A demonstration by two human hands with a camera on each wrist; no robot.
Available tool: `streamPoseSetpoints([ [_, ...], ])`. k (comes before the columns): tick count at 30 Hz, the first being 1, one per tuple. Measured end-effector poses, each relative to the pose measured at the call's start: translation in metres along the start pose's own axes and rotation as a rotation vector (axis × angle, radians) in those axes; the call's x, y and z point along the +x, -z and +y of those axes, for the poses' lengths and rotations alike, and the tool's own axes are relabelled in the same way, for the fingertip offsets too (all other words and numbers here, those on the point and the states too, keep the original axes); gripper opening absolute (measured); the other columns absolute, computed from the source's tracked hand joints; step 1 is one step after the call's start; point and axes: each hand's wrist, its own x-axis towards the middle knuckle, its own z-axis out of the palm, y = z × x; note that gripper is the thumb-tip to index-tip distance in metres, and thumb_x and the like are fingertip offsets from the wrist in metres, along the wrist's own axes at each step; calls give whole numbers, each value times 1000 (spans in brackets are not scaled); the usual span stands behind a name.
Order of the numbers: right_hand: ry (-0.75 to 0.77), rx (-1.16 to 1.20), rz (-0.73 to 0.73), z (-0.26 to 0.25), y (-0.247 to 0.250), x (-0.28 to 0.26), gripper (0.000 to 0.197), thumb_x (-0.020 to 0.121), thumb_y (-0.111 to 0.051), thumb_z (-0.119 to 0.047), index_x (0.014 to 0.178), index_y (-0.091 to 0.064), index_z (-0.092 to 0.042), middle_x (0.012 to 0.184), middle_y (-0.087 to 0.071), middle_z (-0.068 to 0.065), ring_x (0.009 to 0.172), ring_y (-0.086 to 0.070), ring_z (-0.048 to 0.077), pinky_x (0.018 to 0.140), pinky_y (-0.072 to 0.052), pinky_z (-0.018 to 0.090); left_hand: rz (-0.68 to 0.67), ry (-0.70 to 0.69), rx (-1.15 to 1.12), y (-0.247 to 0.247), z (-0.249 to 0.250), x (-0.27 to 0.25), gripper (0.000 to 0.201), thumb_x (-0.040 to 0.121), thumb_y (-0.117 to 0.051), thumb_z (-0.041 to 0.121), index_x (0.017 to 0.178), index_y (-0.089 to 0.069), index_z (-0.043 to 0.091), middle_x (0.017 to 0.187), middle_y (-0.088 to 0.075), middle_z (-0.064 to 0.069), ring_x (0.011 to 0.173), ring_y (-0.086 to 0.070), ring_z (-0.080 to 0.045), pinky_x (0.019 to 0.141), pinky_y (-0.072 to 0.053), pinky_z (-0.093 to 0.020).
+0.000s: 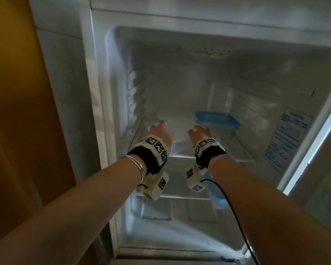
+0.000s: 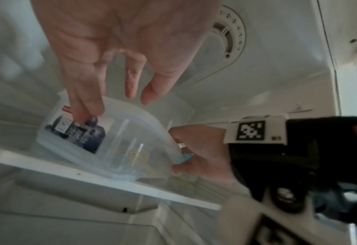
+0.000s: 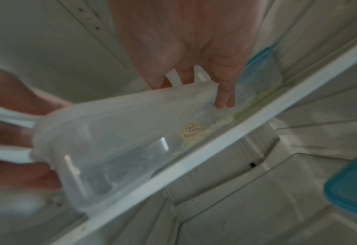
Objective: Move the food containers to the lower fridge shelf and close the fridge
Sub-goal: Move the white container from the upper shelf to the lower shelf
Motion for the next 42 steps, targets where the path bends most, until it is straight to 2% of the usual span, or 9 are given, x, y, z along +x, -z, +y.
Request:
streamPoseSetpoints([
  [6, -4, 170, -10, 3, -2, -4, 72, 91, -50, -34, 151, -11, -23, 160, 7, 8, 140, -32, 33, 111, -37, 39, 18, 84, 204, 13, -6, 19, 52, 93, -43, 29, 142, -34, 13, 144, -38, -21, 132, -40, -37, 112, -36, -38],
  [12, -15, 220, -42, 7, 0, -9, 85, 88, -56, -37, 151, -1, -22, 160, 6, 10, 144, -23, 31, 112, -31, 39, -82, 119, 139, 12, -18, 46, 48, 99, -35, 28, 141, -38, 4, 147, -41, -16, 133, -43, -31, 109, -35, -36],
  [16, -32, 238, -51, 6, 1, -10, 82, 90, -53, -32, 152, -1, -18, 158, -19, 11, 138, -36, 32, 109, -38, 40, -74, 117, 2, 8, -18, 47, 43, 99, -39, 21, 131, -48, -6, 133, -54, -23, 120, -56, -34, 80, -52, -28],
  [21, -63, 280, -35, 9, 2, -12, 68, 92, -49, -27, 148, -16, -5, 141, -46, 15, 125, -50, 30, 92, -42, 30, -64, 166, -24, 10, -16, 41, 51, 98, -38, 33, 137, -41, 1, 141, -48, -19, 126, -50, -33, 108, -40, -38],
  [26, -108, 409, -104, 6, -9, -17, 66, 89, -47, -34, 145, -24, -7, 142, -44, 15, 128, -47, 32, 108, -38, 41, -100, 157, -50, 7, -21, 32, 46, 96, -41, 32, 127, -51, 0, 127, -59, -19, 115, -58, -33, 103, -46, -41],
  [30, -120, 505, -131, 3, -13, -26, 66, 86, -50, -33, 143, -27, -8, 141, -44, 13, 127, -48, 33, 108, -39, 46, -123, 115, -22, 14, -23, 14, 43, 95, -44, 31, 116, -58, -3, 119, -64, -21, 109, -62, -35, 99, -49, -41],
  [34, -111, 530, -110, 2, -14, -38, 61, 89, -54, -28, 141, -32, -5, 139, -47, 14, 126, -48, 32, 109, -39, 42, -64, 113, -40, 17, -26, -13, 53, 94, -46, 39, 125, -53, -3, 128, -58, -22, 117, -56, -36, 99, -45, -40],
  [37, -59, 539, -108, 5, -16, -47, 63, 91, -57, -28, 143, -29, -5, 140, -46, 12, 129, -46, 31, 109, -38, 37, -56, 161, -79, 15, -31, -31, 66, 92, -44, 48, 140, -39, 1, 146, -43, -17, 132, -44, -32, 111, -34, -38],
  [42, 14, 643, -63, 10, -28, -67, 56, 85, -65, -14, 135, -40, -10, 132, -56, 15, 120, -55, 32, 104, -45, 45, -3, 169, -133, 14, -39, -57, 67, 91, -48, 46, 145, -32, 8, 150, -39, -11, 137, -40, -28, 111, -32, -32],
])
